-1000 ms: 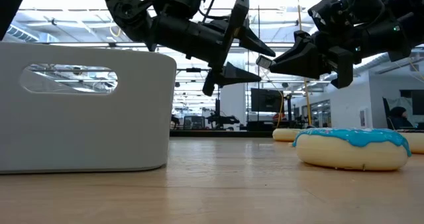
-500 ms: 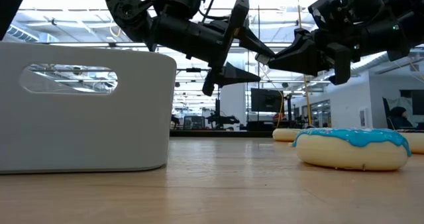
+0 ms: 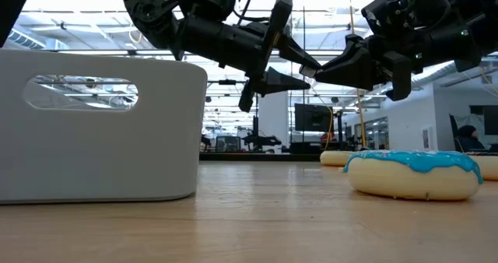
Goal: Pick & Place Food Item
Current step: Put the green food coloring bottle into the blue bin
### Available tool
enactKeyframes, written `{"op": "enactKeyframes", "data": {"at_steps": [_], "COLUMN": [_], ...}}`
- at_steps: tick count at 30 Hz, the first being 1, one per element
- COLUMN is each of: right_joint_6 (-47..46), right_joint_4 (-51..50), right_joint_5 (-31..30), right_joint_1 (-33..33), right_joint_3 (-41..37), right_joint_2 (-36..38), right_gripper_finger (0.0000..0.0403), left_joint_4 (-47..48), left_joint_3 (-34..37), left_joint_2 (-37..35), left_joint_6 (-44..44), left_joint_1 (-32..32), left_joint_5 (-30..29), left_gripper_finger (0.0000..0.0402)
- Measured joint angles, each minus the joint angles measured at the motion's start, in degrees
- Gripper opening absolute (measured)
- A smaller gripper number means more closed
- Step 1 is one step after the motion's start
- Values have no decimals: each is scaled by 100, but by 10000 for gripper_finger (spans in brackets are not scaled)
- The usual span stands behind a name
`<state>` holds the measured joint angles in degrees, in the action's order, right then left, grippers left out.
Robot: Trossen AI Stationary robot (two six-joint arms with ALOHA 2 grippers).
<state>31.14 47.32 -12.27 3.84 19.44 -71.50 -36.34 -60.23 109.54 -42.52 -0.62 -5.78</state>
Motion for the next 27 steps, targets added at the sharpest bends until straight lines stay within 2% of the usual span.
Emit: {"op": "enactKeyframes", "data": {"at_steps": [18,23,27], "right_joint_6": [-58,-495,-1005], "right_joint_4": [-45,-47,-41], "right_joint_5": [4,-34,-398], "right_joint_1": [0,2,7], "right_joint_3": [-2,-2,-2], "right_joint_2": [0,0,4], "right_gripper_finger": [70,77,96], "left_joint_4": [-68,-83,-135], "left_joint_3": [0,2,4], "left_joint_2": [0,-2,-2], "left_joint_6": [35,300,489], "left_joint_1": [-4,-16,-102], "left_joint_5": [140,223,391], "left_gripper_finger": [92,81,82]}}
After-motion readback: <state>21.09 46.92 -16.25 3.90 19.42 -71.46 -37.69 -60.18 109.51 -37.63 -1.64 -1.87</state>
